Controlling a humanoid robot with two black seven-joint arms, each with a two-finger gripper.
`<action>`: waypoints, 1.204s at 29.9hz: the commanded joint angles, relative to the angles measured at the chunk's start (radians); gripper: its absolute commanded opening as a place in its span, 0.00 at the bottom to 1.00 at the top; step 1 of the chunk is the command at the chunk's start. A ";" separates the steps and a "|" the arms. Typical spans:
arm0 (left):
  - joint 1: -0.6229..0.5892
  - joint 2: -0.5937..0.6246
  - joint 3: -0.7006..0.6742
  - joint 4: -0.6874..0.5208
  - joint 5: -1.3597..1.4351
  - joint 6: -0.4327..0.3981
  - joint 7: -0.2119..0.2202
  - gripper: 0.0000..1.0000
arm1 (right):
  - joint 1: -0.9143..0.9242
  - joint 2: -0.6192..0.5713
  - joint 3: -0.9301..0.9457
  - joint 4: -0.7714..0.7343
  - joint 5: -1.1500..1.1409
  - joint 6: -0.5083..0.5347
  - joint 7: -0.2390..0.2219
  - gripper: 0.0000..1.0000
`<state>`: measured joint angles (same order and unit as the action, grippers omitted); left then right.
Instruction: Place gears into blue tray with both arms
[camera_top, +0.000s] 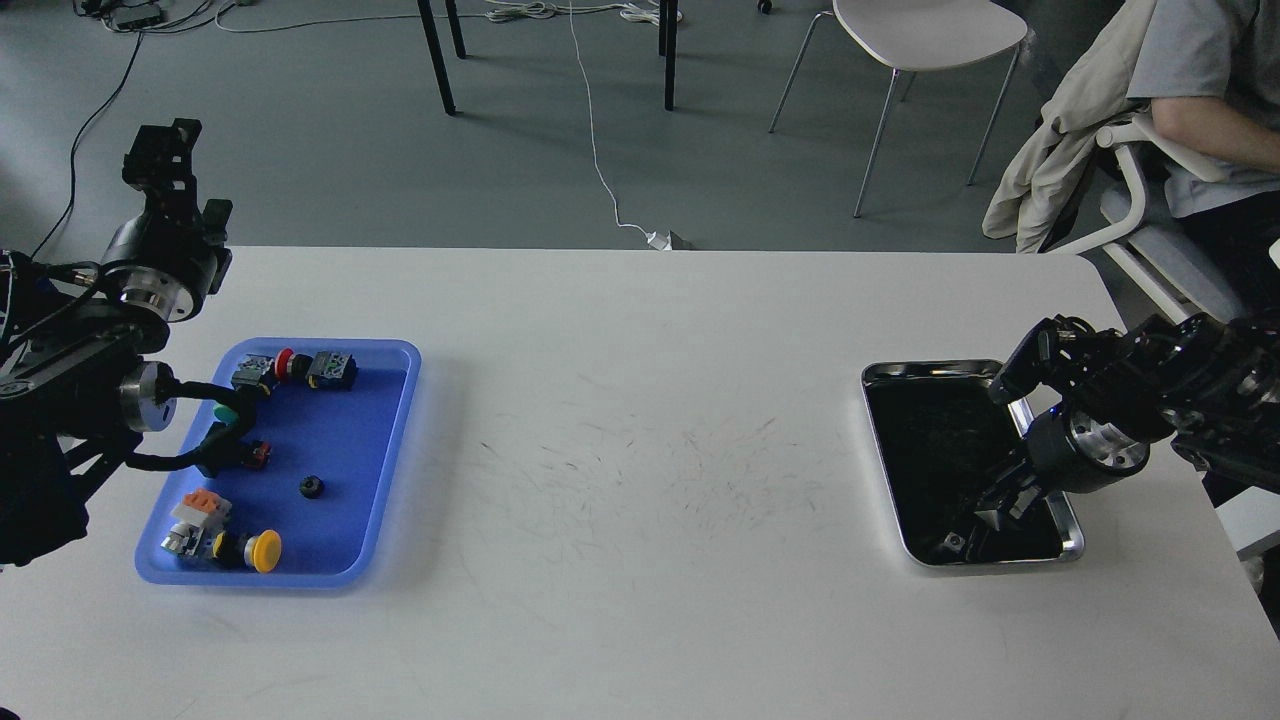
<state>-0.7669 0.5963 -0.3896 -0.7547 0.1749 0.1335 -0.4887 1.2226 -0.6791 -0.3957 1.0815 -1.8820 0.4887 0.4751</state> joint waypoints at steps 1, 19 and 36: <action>0.000 0.000 0.000 0.000 0.000 0.000 0.000 0.97 | 0.002 0.001 -0.003 0.000 0.000 0.000 0.002 0.42; 0.000 0.000 0.000 0.002 0.000 0.000 0.000 0.97 | 0.002 0.023 -0.006 0.000 -0.002 0.000 0.002 0.17; 0.017 0.000 0.003 0.008 0.003 -0.002 0.000 0.97 | 0.147 0.013 0.017 0.002 0.018 0.000 0.014 0.01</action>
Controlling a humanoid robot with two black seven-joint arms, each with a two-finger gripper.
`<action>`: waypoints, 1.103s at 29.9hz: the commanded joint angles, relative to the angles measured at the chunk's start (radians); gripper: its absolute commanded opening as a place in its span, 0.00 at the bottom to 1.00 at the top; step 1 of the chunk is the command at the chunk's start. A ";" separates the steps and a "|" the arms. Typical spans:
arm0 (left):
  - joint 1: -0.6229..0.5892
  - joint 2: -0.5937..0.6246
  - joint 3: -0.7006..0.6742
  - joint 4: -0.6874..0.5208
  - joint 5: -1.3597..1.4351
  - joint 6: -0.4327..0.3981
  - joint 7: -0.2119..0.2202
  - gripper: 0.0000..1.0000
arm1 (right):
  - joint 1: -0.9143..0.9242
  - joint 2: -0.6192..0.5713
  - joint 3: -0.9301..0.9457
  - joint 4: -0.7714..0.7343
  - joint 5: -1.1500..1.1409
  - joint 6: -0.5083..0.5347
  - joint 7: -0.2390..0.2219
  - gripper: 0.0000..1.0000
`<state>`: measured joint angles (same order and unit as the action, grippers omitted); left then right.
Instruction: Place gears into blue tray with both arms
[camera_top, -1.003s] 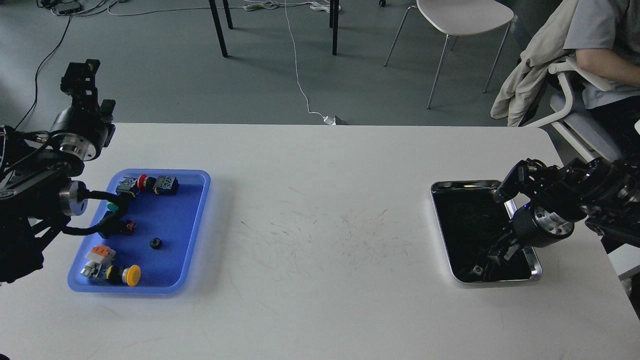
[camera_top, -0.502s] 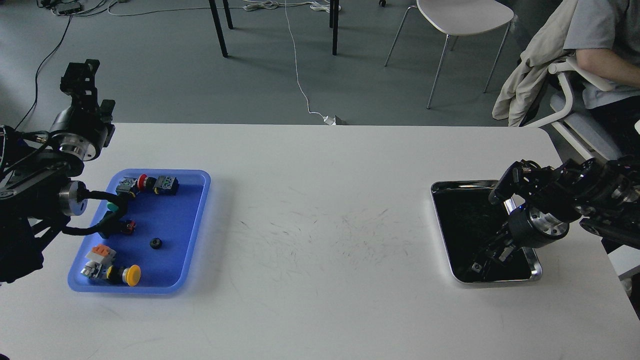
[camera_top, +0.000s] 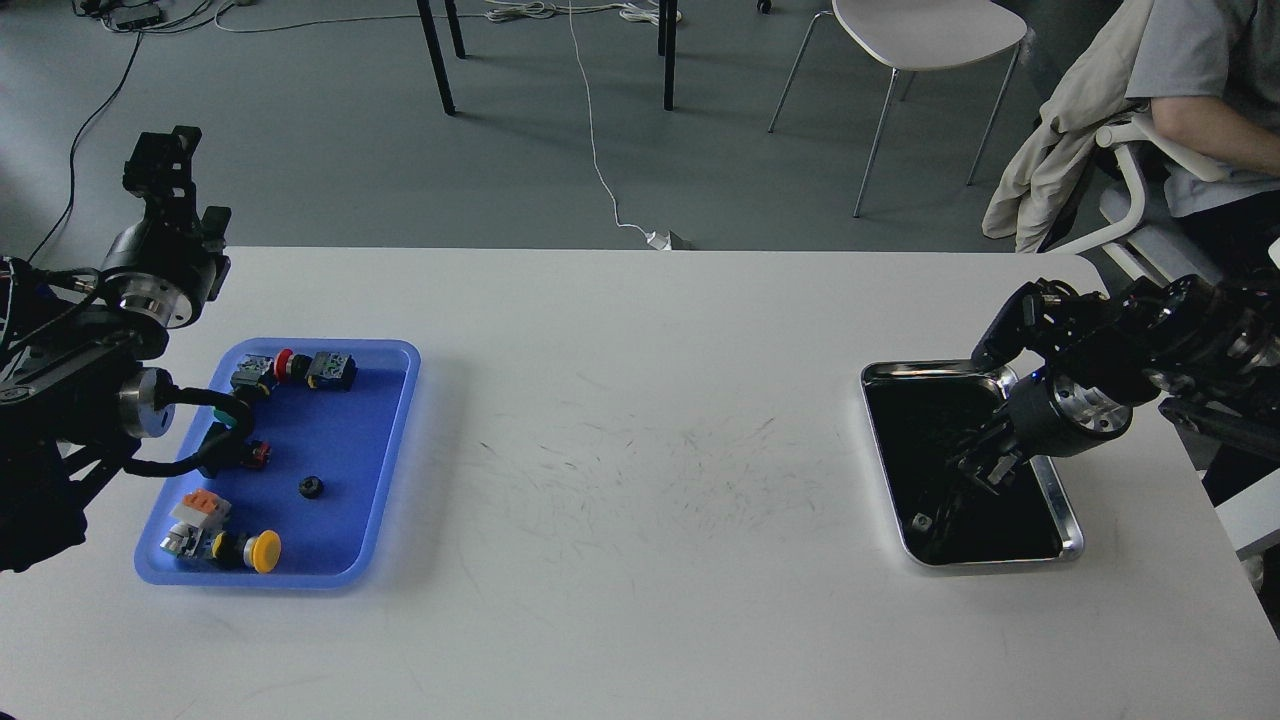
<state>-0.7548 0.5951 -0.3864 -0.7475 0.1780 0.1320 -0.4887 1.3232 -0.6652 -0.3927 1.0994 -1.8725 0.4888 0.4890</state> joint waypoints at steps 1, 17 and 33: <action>0.005 0.002 0.000 0.000 0.000 0.000 0.000 0.97 | 0.068 0.001 0.024 -0.027 0.012 0.000 0.000 0.01; 0.003 0.058 0.001 -0.009 0.001 0.000 0.000 0.97 | 0.093 0.183 0.267 -0.108 0.012 0.000 -0.013 0.01; 0.017 0.107 0.006 -0.016 0.001 -0.002 0.000 0.97 | 0.016 0.470 0.390 -0.121 0.013 -0.078 -0.073 0.01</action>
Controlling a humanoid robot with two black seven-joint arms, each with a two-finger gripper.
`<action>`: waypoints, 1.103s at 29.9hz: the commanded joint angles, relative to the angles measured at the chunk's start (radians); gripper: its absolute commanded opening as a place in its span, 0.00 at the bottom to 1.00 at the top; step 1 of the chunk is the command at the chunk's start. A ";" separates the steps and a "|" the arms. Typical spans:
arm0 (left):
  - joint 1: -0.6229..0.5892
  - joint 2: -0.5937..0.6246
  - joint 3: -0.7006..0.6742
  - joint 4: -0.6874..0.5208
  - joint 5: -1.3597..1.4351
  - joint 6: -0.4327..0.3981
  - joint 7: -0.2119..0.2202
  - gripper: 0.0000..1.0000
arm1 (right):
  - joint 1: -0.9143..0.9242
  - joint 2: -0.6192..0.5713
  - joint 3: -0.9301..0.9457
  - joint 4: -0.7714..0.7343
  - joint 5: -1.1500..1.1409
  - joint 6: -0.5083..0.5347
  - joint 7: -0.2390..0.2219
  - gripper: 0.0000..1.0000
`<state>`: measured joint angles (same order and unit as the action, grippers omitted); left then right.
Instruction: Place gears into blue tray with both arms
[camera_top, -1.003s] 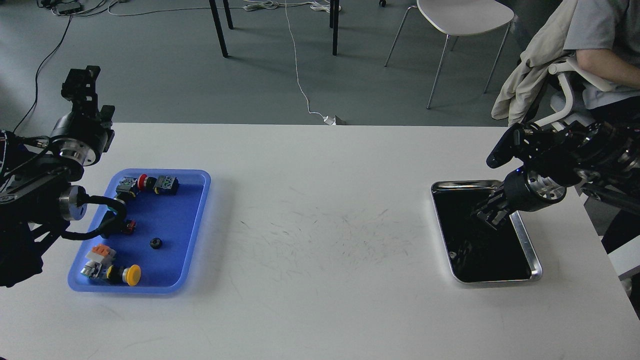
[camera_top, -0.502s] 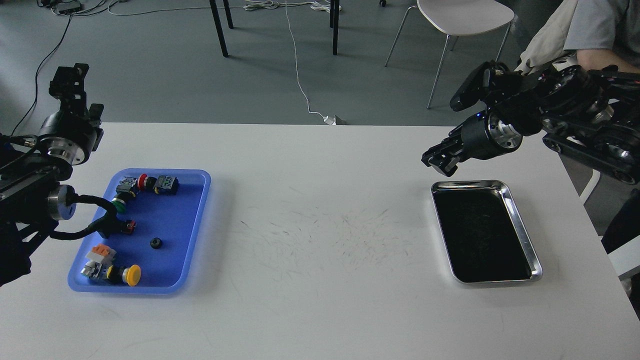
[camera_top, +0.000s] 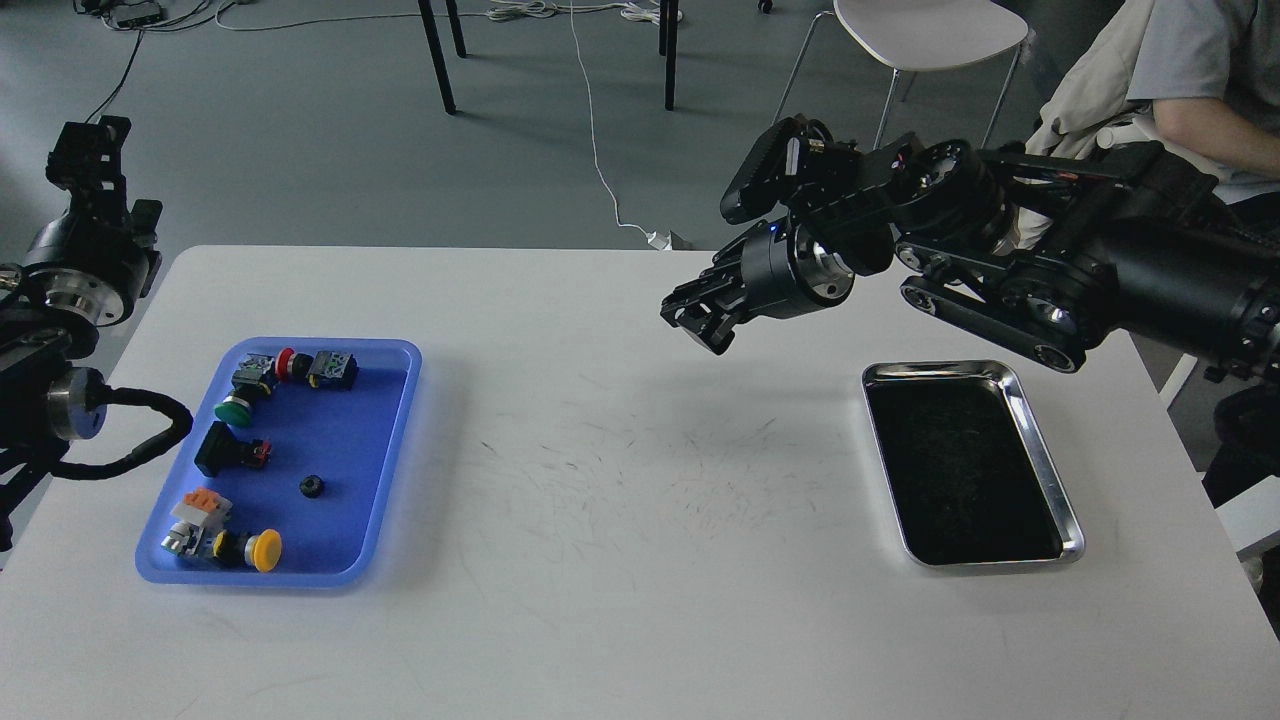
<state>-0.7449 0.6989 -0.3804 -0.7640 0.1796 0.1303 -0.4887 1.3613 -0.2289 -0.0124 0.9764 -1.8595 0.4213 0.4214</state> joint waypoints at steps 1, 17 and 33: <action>0.010 0.004 0.001 0.000 0.000 0.000 0.000 0.97 | -0.030 0.037 0.020 0.004 0.000 -0.018 -0.006 0.01; 0.015 0.024 0.002 0.000 0.000 0.000 0.000 0.97 | -0.139 0.158 0.019 -0.002 -0.001 -0.026 -0.003 0.01; 0.015 0.037 -0.002 0.000 0.000 -0.001 0.000 0.97 | -0.203 0.224 -0.038 -0.103 -0.020 -0.024 0.005 0.01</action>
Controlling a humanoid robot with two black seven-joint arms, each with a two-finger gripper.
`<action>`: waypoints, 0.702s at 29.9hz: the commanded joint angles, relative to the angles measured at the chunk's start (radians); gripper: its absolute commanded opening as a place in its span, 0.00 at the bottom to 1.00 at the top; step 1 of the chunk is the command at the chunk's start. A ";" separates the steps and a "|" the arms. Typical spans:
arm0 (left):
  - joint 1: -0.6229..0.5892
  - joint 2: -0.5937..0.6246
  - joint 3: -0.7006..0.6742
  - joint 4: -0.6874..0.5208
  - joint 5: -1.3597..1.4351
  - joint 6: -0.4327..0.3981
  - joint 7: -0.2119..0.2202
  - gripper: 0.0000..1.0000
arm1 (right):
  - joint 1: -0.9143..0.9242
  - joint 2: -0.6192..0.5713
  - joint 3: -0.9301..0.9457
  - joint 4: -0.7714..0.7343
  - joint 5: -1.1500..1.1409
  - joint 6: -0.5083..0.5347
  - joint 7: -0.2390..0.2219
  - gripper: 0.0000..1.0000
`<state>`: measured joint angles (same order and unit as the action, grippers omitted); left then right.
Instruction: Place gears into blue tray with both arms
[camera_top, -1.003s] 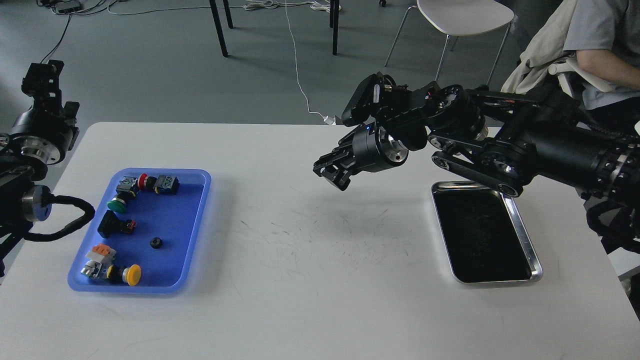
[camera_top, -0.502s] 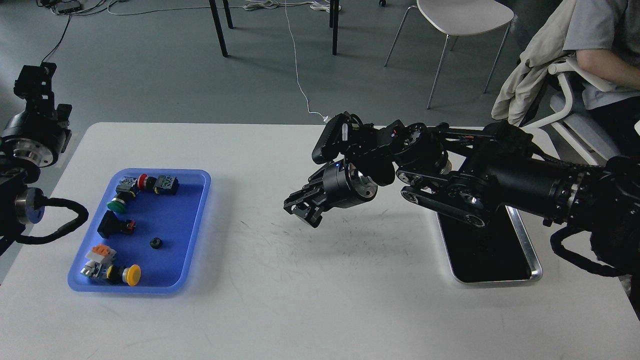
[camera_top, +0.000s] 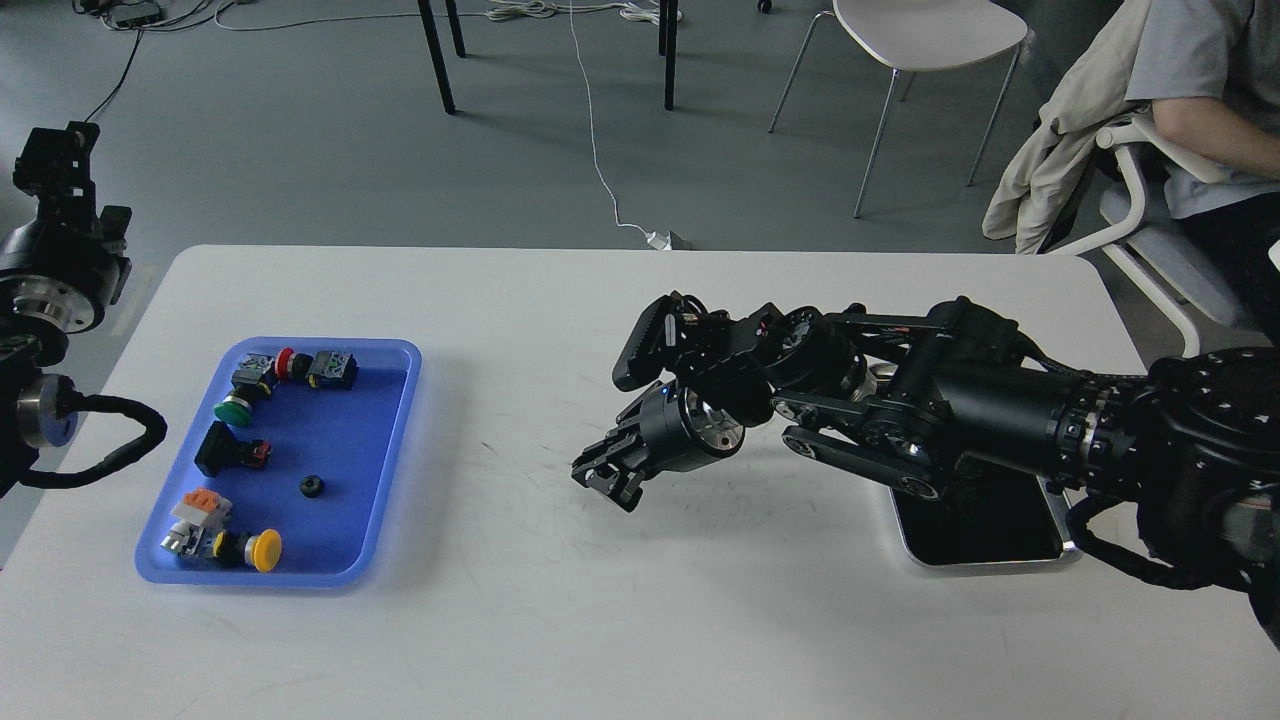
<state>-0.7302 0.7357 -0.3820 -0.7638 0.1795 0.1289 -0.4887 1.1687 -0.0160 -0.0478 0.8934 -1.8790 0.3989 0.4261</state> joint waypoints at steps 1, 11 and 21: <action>0.000 0.001 0.000 0.000 0.000 -0.002 0.000 0.97 | -0.014 0.016 -0.003 -0.027 0.000 -0.002 0.000 0.01; 0.000 0.002 -0.005 0.000 0.000 -0.009 0.000 0.97 | -0.047 0.016 -0.006 -0.073 0.000 -0.002 0.002 0.01; 0.002 0.002 -0.005 0.000 0.000 -0.009 0.000 0.97 | -0.057 0.016 -0.006 -0.111 0.000 -0.002 0.002 0.01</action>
<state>-0.7301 0.7381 -0.3867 -0.7639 0.1795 0.1196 -0.4887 1.1183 0.0000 -0.0546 0.7977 -1.8792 0.3972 0.4281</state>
